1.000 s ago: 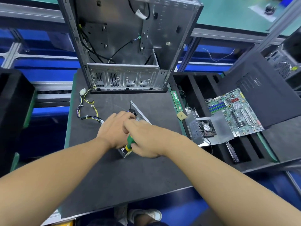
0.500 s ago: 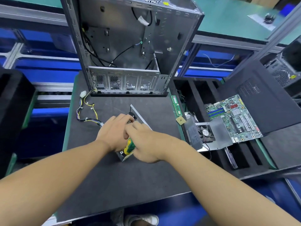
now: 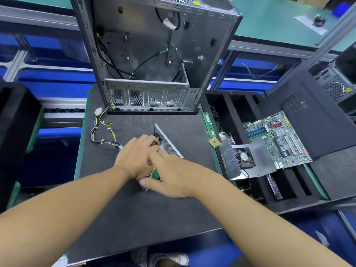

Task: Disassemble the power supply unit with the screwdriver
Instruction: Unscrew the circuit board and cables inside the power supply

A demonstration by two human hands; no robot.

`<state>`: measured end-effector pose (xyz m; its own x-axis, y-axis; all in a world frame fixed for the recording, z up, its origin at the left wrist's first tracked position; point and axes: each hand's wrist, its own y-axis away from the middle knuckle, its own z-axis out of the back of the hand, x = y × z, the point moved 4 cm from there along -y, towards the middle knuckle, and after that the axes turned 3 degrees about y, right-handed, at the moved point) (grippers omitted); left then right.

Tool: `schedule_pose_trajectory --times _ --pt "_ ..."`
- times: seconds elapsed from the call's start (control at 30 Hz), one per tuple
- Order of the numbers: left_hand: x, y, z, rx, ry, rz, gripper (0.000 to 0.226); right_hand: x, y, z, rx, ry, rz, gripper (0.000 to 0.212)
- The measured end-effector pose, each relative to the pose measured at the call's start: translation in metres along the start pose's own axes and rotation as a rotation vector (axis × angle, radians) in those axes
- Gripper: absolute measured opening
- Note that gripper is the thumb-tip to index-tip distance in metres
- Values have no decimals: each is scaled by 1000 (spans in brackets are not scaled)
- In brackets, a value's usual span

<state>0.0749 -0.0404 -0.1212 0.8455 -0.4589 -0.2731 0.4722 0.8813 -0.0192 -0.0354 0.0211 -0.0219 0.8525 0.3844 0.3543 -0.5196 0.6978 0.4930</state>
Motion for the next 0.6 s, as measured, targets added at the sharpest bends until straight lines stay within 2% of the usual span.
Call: schedule_pose_trajectory --times 0.1,0.17,0.2,0.27,0.33,0.43,0.53,0.6 --pt "0 1 0 13 -8 -4 24 2 -4 3 -70 322 -79 59" --pt "0 2 0 17 -14 -16 25 6 -5 6 -116 454 -29 55" --pt "0 2 1 13 -3 -15 25 7 -5 6 -101 441 4 50" --pt "1 3 2 -4 52 17 29 5 -5 7 0 220 38 37" --pt "2 3 2 3 70 31 33 3 -2 7 124 -2 18 39" --pt "0 1 0 26 -62 -27 29 1 1 1 139 89 -50 42" --pt "1 0 -1 9 -26 7 25 3 0 4 -12 208 -173 60" --pt "2 1 -3 2 -45 -6 23 5 -2 5 -75 296 -190 68"
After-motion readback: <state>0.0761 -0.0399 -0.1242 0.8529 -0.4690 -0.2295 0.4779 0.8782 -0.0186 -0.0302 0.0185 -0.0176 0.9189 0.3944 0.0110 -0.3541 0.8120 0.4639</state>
